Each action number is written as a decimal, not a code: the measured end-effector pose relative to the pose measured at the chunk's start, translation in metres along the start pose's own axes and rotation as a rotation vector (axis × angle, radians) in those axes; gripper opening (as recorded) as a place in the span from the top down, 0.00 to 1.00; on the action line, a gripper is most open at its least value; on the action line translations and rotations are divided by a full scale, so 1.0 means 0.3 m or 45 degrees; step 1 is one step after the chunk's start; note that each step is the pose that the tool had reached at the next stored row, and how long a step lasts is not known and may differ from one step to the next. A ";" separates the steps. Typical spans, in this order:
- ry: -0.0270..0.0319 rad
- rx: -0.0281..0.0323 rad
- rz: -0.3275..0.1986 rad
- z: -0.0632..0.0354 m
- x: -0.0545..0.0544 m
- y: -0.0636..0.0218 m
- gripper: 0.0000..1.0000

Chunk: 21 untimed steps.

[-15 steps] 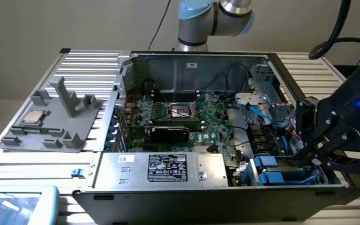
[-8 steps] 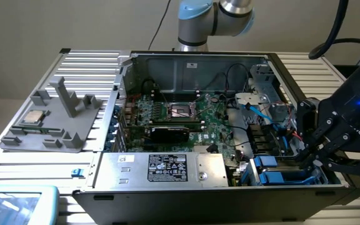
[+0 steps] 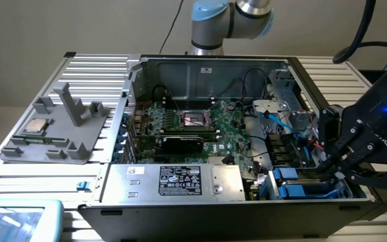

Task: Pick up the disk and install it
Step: 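Insert the first disk wire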

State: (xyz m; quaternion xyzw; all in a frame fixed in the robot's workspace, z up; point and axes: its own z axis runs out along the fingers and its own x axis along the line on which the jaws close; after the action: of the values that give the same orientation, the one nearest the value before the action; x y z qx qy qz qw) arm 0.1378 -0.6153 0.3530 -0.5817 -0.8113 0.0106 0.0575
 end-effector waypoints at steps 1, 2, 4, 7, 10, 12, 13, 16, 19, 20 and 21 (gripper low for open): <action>0.0019 0.0051 0.007 0.000 0.000 0.000 0.84; 0.0044 0.0100 0.015 0.000 0.000 0.000 0.84; 0.0100 0.0203 0.032 0.000 0.000 0.000 0.84; 0.0181 0.0359 0.057 0.000 0.000 0.000 0.84; 0.0183 0.0369 0.060 0.000 0.000 0.000 0.84; 0.0077 0.0412 0.064 0.000 0.000 0.000 0.84; 0.0046 0.0446 0.070 0.000 0.000 0.000 0.84; -0.0010 0.0566 0.090 0.000 0.000 0.000 0.84; 0.0018 0.0685 0.114 0.000 0.001 0.000 0.84; 0.0047 0.0730 0.124 0.000 0.000 0.000 0.84; 0.0080 0.0781 0.136 0.000 0.000 0.000 0.84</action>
State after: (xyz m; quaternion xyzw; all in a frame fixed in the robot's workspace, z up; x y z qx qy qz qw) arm 0.1378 -0.6151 0.3530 -0.6222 -0.7782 0.0367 0.0772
